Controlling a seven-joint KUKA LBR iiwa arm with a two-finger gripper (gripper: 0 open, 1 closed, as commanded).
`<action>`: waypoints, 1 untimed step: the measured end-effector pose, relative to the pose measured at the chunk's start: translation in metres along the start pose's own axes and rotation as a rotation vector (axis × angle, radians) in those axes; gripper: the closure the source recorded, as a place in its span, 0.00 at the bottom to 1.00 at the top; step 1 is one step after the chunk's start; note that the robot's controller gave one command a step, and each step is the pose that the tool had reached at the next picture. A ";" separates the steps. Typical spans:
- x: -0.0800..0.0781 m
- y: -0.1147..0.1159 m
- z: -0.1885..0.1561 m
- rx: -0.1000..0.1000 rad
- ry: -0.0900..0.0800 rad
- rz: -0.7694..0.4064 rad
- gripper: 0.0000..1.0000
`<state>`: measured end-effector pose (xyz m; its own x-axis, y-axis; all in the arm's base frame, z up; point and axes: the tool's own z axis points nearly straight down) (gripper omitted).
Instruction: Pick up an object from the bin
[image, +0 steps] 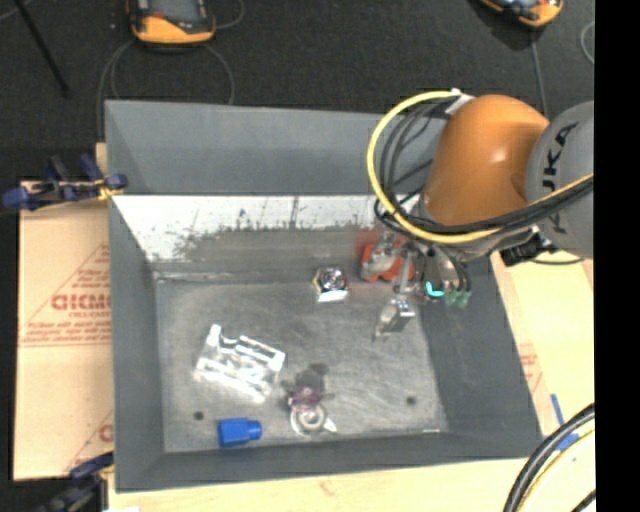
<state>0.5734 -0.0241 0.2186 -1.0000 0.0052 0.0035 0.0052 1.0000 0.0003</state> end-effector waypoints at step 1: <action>0.018 0.151 0.137 0.000 -0.010 -0.244 0.00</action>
Offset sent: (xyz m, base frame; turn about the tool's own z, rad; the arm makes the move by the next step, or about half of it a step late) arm -0.0209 0.1613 -0.1486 -0.2482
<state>0.5562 0.1269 0.0815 -0.9717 -0.2361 -0.0069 -0.2361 0.9717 -0.0006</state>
